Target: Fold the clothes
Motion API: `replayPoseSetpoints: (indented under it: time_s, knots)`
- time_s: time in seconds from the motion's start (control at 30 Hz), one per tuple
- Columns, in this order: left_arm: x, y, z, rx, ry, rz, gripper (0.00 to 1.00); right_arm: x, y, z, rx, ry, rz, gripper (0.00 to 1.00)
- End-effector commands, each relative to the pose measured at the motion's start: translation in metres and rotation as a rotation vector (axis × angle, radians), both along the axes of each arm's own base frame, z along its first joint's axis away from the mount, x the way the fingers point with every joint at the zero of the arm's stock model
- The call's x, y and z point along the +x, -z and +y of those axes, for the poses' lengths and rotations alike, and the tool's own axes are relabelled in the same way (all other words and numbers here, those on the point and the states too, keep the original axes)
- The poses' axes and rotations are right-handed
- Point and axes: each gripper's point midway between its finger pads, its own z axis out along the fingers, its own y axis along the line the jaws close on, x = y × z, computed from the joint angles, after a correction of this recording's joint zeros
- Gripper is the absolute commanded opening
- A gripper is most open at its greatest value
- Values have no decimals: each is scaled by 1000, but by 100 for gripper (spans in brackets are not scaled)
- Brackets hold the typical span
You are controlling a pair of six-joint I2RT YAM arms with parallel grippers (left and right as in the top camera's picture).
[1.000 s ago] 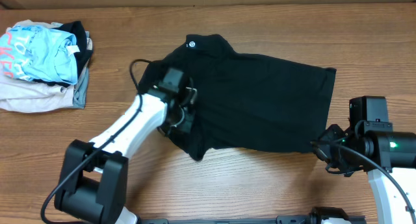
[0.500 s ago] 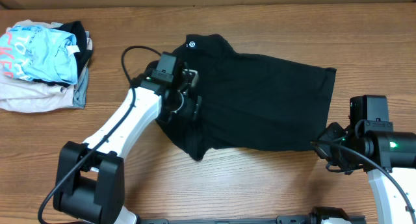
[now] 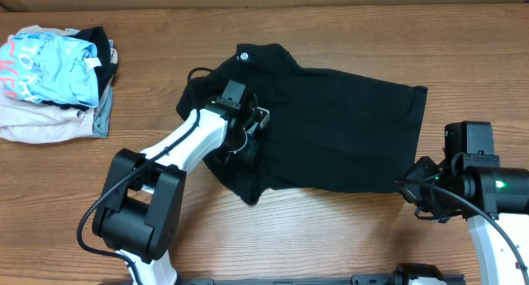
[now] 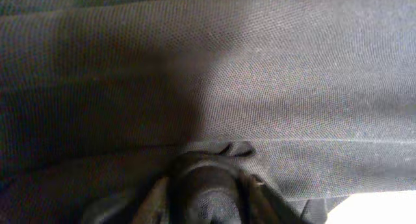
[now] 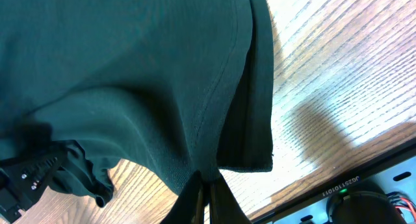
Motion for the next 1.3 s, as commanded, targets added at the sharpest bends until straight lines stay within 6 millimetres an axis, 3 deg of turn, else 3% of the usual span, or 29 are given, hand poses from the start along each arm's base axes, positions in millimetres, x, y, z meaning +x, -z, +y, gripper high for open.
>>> replayPoseSetpoints:
  time_s: [0.0, 0.03, 0.07, 0.2, 0.3, 0.43, 0.53, 0.67, 0.83, 1.1, 1.27]
  knots:
    - [4, -7, -4, -19, -1, -3, 20, -1, 1, -2, -16, 0, -3, 4]
    - [4, -8, -4, -16, -8, 4, 8, -1, 1, -2, -16, 0, -3, 4]
    - [3, -11, -3, -12, -13, 13, 4, 0, 1, -2, -16, 0, -3, 4]
    - [6, -30, 13, 62, -105, 60, 4, 2, 0, -3, -17, 0, -12, 4]
    - [1, -55, 37, 168, -221, 127, 4, 3, 0, -3, -17, 0, -17, 4]
    - [-21, -80, 80, 362, -338, 226, 4, 1, 0, -3, -17, 0, -8, 4]
    - [-41, -87, 107, 486, -407, 296, 4, -4, 2, -4, -25, 1, 14, 4]
    - [-53, -97, 125, 575, -473, 308, 4, -15, 5, -9, -53, 3, 59, 4]
    - [-50, -134, 137, 532, -579, 163, 4, -26, 6, -8, -54, 3, 102, 4]
    - [-57, -227, 187, 308, -840, -191, 4, -40, 5, -4, -32, -2, 145, 4]
    - [-43, -278, 200, 191, -855, -464, 4, -32, -21, -7, -54, -3, 1, 4]
